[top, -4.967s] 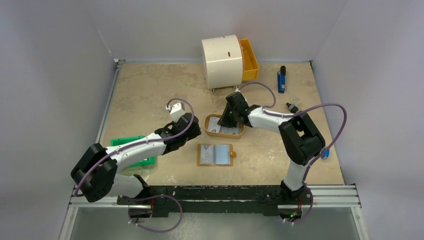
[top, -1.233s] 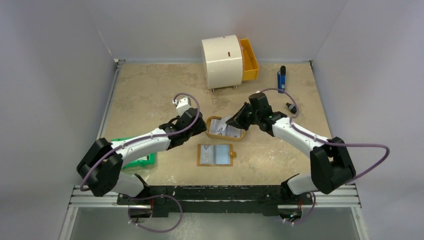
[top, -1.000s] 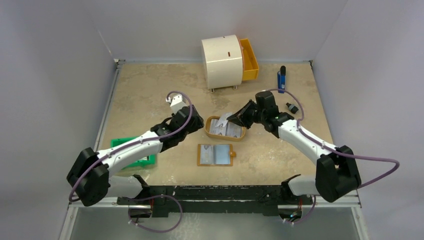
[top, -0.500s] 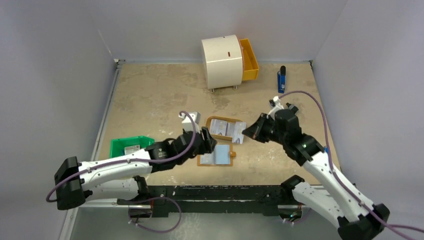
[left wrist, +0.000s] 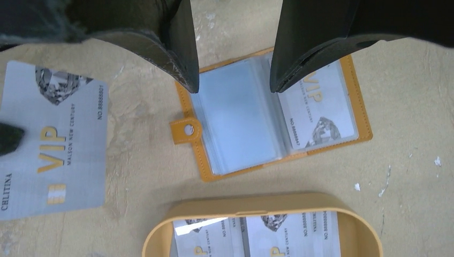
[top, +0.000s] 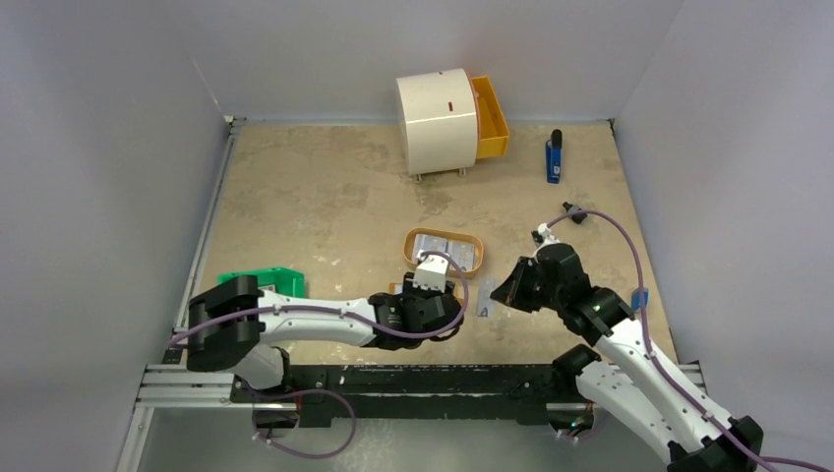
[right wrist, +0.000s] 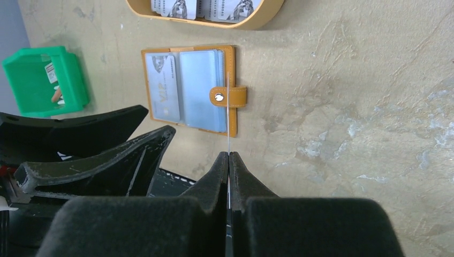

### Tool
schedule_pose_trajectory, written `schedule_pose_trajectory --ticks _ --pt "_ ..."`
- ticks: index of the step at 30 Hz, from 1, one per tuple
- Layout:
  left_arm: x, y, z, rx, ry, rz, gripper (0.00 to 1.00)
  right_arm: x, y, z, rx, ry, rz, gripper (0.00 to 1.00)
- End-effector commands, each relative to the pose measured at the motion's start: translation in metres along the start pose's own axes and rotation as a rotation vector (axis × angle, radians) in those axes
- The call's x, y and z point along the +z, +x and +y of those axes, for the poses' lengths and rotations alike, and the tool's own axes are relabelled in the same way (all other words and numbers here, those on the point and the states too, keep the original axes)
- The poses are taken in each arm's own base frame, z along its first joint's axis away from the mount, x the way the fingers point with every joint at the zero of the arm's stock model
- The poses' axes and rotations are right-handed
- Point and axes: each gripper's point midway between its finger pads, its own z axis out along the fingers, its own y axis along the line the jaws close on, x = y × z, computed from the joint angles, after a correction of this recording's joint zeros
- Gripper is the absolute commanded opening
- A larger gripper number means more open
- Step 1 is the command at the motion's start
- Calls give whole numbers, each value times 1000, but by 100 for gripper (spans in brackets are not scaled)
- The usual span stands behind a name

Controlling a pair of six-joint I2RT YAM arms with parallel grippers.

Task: Put the credit cards into the card holder
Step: Pick up the credit card from the storage box.

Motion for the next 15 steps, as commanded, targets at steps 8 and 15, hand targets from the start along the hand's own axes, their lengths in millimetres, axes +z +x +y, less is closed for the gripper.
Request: schedule_pose_trajectory --ticks 8,15 --pt "35 -5 -23 95 -71 -19 48 -9 -14 -2 -17 21 -74 0" --pt "51 10 -13 82 -84 39 47 -10 -13 -2 -19 22 -72 0"
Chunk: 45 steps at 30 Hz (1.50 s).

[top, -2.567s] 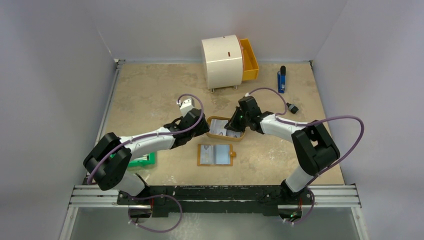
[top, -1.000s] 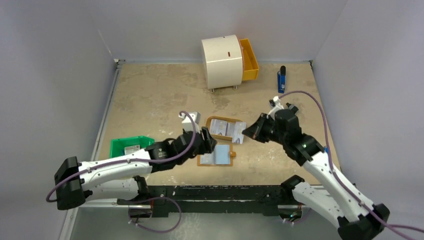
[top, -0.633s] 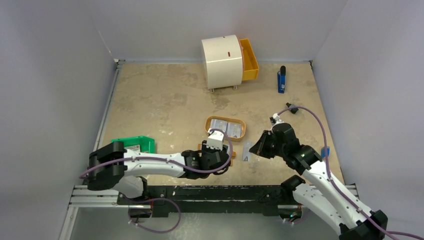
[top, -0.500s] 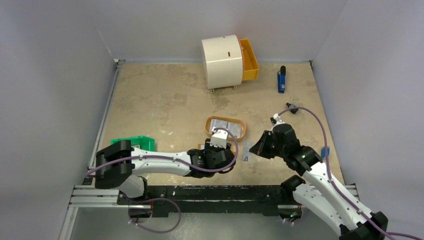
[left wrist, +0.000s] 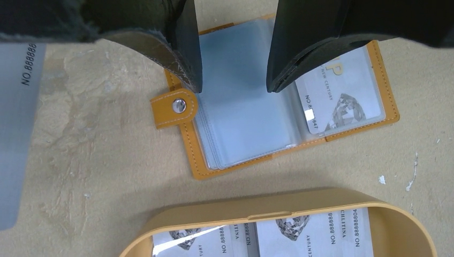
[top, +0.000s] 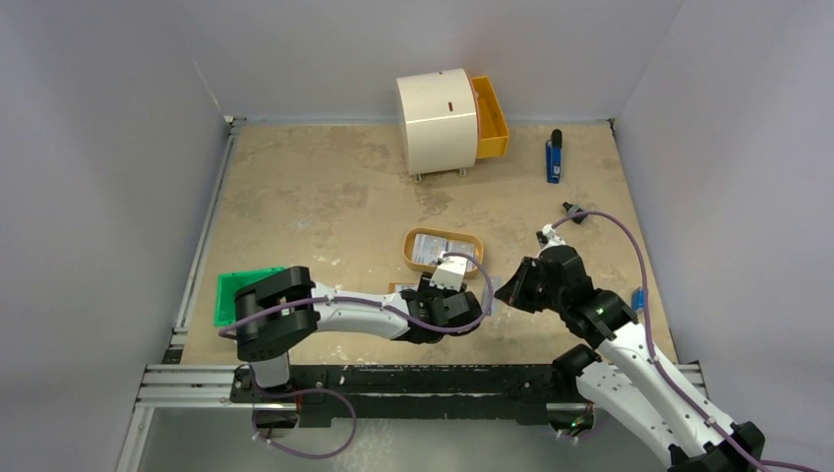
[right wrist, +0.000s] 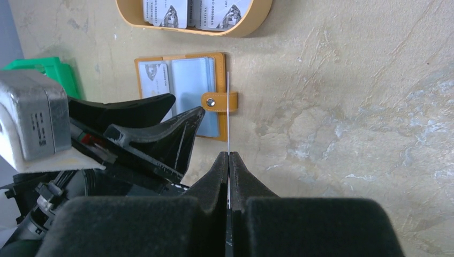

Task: Put the credit cards into the card holder
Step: Pick up the credit card from the storage box, then turn over the card slot in the card holder.

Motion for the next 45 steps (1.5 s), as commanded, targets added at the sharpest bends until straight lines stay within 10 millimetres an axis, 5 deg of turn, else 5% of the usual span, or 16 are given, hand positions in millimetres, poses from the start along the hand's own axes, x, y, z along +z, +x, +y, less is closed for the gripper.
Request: schedule_pose_trajectory --ticks 1,11,20,28,35,45 --pt "6 -9 -3 -37 15 0 47 -6 -9 4 -17 -4 -33 0" --pt "18 10 1 -15 8 52 45 -8 -12 7 -19 -5 -37 0" --pt "24 25 17 -7 -36 69 15 -7 -16 9 -28 -15 -54 0" --pt "21 25 27 -24 -60 59 0 3 -5 18 -45 -75 9 0" --pt "-6 -10 26 -125 14 -17 42 5 -4 17 -43 -78 10 0" --pt "-8 2 7 -46 36 32 51 7 -2 15 -37 -74 13 0"
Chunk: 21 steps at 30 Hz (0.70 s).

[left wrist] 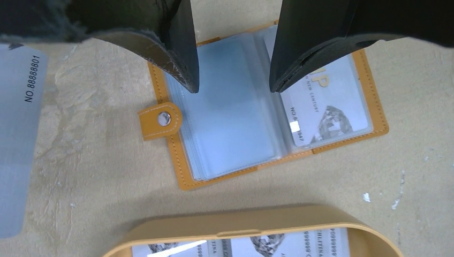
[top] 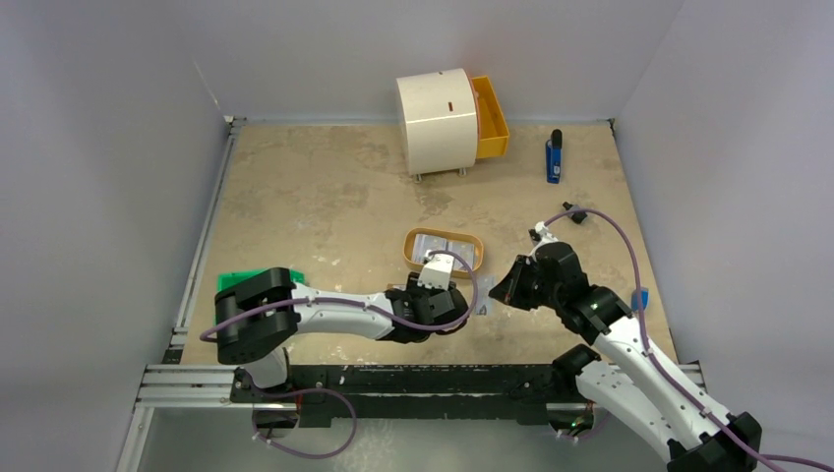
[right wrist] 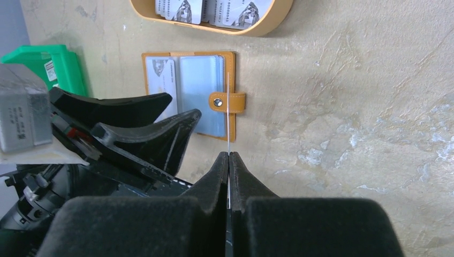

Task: Put the credit cards into the card holder
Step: Turn over the card slot in the card holder.

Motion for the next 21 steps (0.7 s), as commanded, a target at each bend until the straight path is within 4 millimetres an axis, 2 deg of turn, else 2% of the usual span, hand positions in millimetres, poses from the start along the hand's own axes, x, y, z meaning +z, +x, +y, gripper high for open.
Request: schedule_pose_trajectory --ticks 1,6,14,17,21 --pt "0 2 -16 25 22 18 51 -1 -4 6 -14 -29 -20 0" --pt "5 11 -22 48 29 39 51 -3 -3 3 -13 -21 -19 0" --pt "14 26 -14 77 -9 66 48 -2 -2 2 -11 -18 -18 0" --pt "17 31 -8 81 -28 69 41 -1 -1 3 -12 -23 -13 0" --pt "20 39 1 87 -56 74 24 1 1 4 -10 -30 -2 0"
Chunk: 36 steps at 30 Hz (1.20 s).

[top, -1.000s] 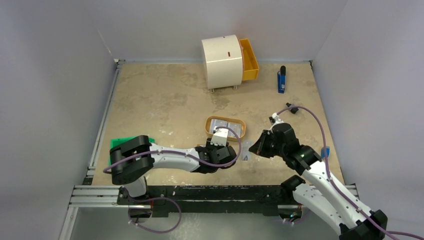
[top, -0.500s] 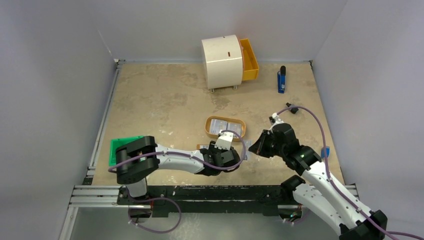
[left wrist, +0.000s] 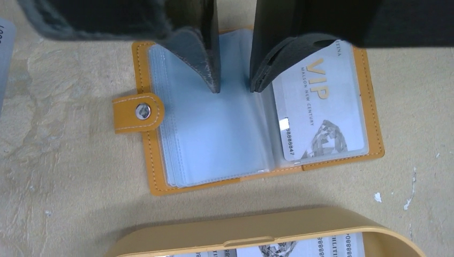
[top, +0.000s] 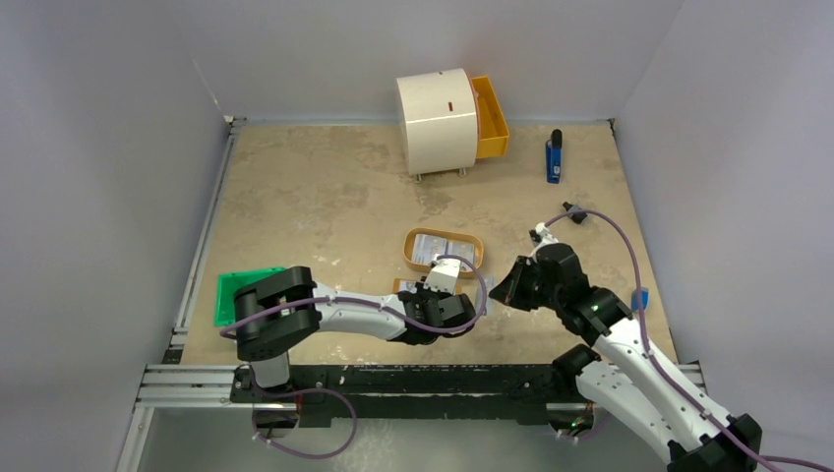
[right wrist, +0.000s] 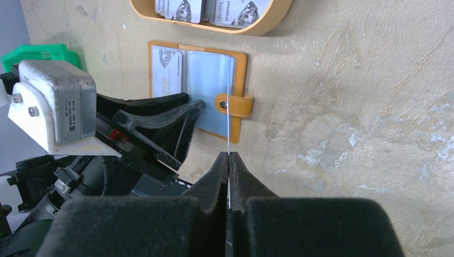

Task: Put the credit cards into the card holder
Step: Turn over the card slot in the card holder.

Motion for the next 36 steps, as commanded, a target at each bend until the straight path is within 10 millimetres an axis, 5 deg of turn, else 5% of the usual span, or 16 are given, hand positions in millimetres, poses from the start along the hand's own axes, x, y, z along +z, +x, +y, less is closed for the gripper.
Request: schedule_pose_trajectory --ticks 1,11,23,36 --pt "8 24 12 33 -39 44 21 2 1 4 -11 -27 4 0" --pt "10 30 20 13 -62 41 0 10 10 14 -9 -92 60 0" --pt "2 19 22 -54 -40 -1 0 29 27 46 1 -216 178 0" --pt "-1 17 23 -69 -33 -6 0 53 49 30 65 -145 284 0"
